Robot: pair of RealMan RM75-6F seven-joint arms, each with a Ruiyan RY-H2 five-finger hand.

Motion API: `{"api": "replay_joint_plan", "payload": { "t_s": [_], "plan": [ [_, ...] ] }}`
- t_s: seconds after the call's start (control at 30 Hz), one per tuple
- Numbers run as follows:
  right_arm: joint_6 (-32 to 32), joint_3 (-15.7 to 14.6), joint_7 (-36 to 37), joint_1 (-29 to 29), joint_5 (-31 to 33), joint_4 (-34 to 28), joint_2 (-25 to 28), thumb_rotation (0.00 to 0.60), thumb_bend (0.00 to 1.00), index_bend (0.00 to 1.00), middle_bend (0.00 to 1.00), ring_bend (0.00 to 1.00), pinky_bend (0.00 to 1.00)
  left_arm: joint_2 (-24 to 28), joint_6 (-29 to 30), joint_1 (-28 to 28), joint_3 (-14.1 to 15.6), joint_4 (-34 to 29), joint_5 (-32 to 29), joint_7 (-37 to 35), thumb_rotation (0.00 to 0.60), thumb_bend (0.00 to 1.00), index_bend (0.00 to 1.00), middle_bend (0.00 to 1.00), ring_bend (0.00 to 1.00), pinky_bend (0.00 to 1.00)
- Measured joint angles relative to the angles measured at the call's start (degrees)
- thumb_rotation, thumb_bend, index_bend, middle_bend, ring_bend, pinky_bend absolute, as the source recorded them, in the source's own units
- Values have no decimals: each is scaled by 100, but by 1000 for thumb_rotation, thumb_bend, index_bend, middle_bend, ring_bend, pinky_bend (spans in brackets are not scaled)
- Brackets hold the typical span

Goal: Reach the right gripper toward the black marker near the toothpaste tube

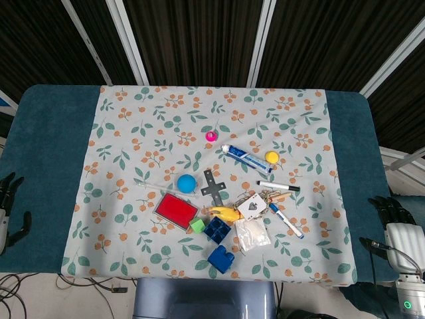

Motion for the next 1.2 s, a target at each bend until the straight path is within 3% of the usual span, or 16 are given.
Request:
{"api": "replay_joint_plan", "payload": {
  "t_s": [0.57,0.77,0.87,1.03,1.2],
  "plan": [
    [-358,105,264,199,152,199,-117,600,144,210,210,145,252,3,34,38,9,-53,-12,-39,600,521,60,0,0,24],
    [-1188,404,162,713,542,193,-14,600,150,221,248,148,252,14,-37,12,-13,-71,-77,-53,600,520,60,0,0,24],
    [-1799,612,-19,1092,905,103,63,600,203,239,272,157,252,21,-58,5,-21,-75,-101,-65,600,520,60,0,0,24],
    [-2762,981,-476,1850,1731,-29,55,600,241,269,295,171,251,49,-97,-3,-35,-89,-146,-98,600,520,60,0,10,24],
    [-3262,1230,-1160,2542,2627,30,-275,600,249,302,318,193,252,61,-128,-19,-50,-93,-175,-104,600,520,60,0,23,24]
  ]
}}
